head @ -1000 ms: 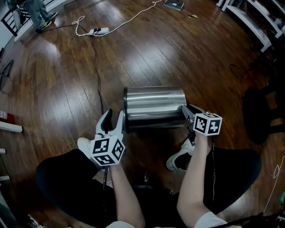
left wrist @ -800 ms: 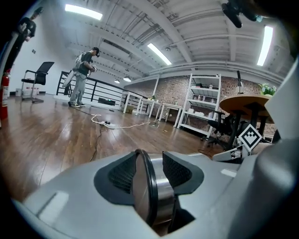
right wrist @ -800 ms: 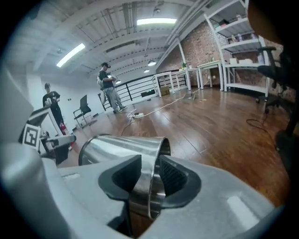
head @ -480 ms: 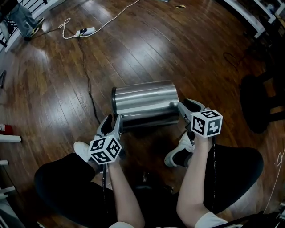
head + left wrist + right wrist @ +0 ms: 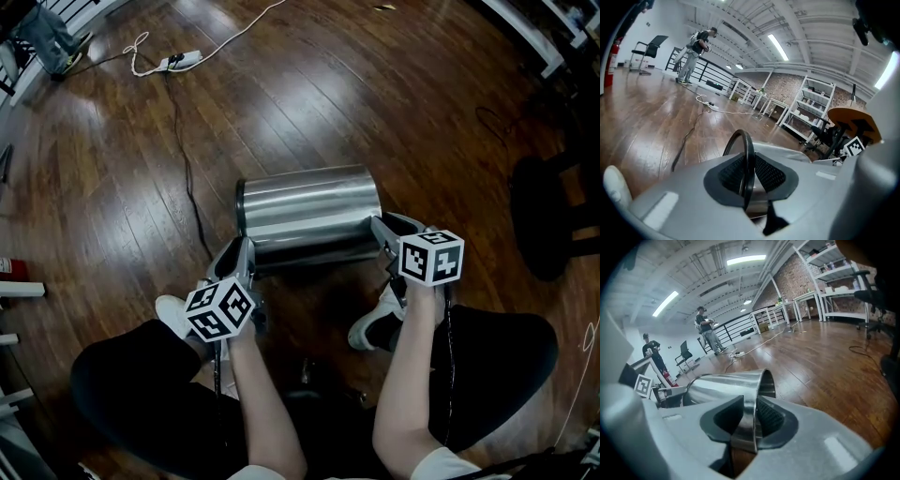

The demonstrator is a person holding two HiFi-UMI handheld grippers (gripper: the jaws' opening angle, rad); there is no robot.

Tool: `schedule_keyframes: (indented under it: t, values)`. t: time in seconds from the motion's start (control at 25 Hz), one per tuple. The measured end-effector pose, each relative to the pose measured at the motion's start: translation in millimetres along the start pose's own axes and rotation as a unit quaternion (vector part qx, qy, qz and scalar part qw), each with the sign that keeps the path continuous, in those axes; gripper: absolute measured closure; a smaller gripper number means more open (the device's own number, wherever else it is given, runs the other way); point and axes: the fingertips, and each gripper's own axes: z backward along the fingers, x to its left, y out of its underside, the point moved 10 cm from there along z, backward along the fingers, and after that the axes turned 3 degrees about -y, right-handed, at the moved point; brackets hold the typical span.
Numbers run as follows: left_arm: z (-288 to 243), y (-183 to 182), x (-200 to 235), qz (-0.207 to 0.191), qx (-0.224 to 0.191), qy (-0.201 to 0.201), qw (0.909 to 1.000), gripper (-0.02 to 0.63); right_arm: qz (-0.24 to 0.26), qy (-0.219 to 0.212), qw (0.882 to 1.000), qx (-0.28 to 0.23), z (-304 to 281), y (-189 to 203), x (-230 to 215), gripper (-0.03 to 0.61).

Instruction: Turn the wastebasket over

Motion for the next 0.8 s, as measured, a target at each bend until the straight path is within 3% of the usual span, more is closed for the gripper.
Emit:
schedule_keyframes:
  t: [0.24, 0.36, 0.44, 0.6, 0.64, 0.72, 0.8]
  values:
    - [25, -27, 2, -0.032, -0.010, -0.037, 0.9988, 0.538, -0.011, -0.031, 0.999, -0.010, -16, -3, 18, 0.502]
    - [44, -60, -9, -0.081, -0.038, -0.046, 0.9949, 0.540, -0.044, -0.071, 0.996, -0.020, -29, 2, 25, 0.499]
    - [56, -81, -23, -0.135, -0.053, -0.049, 0.9882, 0.541, -0.073, -0.095, 0.993, -0.024, -44, 13, 28, 0.497]
    - [54, -92, -68, -0.259, -0.046, -0.035, 0.9641, 0.541, -0.124, -0.088, 0.987, -0.058, -92, 49, 31, 0.514]
    - [48, -86, -80, -0.291, -0.037, -0.025, 0.9558, 0.541, -0.132, -0.084, 0.986, -0.064, -105, 60, 31, 0.588]
    - [31, -70, -106, -0.353, -0.016, -0.004, 0.9353, 0.541, -0.143, -0.070, 0.985, -0.062, -121, 82, 26, 0.592]
    - [17, -55, -132, -0.419, 0.002, 0.011, 0.9081, 0.541, -0.158, -0.050, 0.985, -0.052, -121, 105, 13, 0.584]
